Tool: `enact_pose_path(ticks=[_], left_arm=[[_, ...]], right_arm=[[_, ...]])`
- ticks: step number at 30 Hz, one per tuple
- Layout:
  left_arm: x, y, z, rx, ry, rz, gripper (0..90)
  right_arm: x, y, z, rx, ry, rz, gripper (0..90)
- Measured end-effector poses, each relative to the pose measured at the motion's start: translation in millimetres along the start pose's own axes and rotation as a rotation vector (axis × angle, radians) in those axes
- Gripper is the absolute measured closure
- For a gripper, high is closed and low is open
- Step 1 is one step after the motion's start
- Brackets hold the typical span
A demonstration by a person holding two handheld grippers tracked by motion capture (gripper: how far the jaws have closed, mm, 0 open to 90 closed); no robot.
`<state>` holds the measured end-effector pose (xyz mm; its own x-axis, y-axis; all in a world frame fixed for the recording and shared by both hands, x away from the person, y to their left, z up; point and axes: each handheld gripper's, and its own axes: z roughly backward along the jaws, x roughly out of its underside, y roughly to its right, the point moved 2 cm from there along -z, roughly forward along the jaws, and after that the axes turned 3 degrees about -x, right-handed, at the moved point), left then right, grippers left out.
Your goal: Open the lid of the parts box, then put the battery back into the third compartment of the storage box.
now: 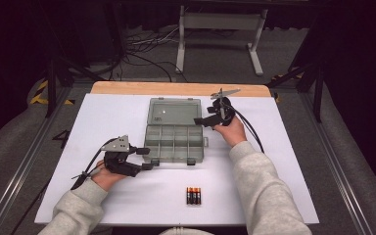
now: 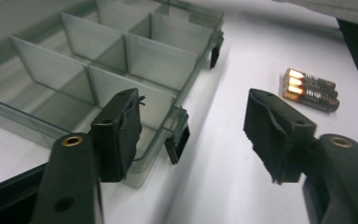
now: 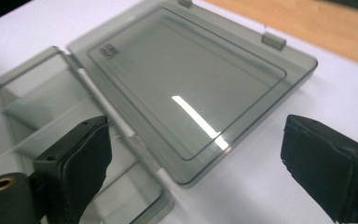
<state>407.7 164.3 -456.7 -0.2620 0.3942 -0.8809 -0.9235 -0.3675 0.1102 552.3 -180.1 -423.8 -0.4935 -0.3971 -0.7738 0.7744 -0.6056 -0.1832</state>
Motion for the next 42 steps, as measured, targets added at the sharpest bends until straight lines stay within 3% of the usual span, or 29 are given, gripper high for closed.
enact_pose_path(ticks=[3, 5, 9, 17, 19, 30, 33, 38, 42], left_arm=[[-1.7, -1.8, 3.3, -0.021, 0.026, 0.010, 33.3], [-3.3, -3.4, 5.7, -0.041, 0.046, 0.018, 26.8], [-5.2, -1.7, 10.9, -0.058, 0.056, 0.021, 22.9], [-5.1, -1.4, 26.6, -0.076, 0.054, 0.061, 13.1], [-5.2, -2.0, 28.1, -0.084, 0.050, 0.054, 12.0], [-4.6, -2.3, 41.0, -0.117, 0.072, 0.070, 7.1], [-3.0, -2.3, 42.7, -0.129, 0.074, 0.056, 6.8], [1.0, -1.9, 47.9, -0.137, 0.080, 0.067, 6.8], [1.7, -3.4, 49.2, -0.158, 0.067, 0.060, 6.9]], right_arm=[[-1.7, -5.6, 8.7, 0.003, 0.016, 0.024, 7.8], [-3.5, -14.7, 22.6, -0.005, 0.051, 0.058, 6.8], [-3.8, -24.8, 35.5, -0.014, 0.083, 0.082, 6.0], [-3.6, -44.1, 55.4, -0.043, 0.125, 0.123, 4.8], [-3.5, -46.7, 58.1, -0.049, 0.132, 0.127, 4.6], [8.5, -72.5, 90.3, -0.074, 0.141, 0.193, 3.7], [9.7, -78.8, 95.8, -0.077, 0.143, 0.210, 3.7], [16.1, -88.4, 106.0, -0.106, 0.162, 0.218, 3.7], [22.0, -92.7, 104.9, -0.102, 0.118, 0.243, 3.9]])
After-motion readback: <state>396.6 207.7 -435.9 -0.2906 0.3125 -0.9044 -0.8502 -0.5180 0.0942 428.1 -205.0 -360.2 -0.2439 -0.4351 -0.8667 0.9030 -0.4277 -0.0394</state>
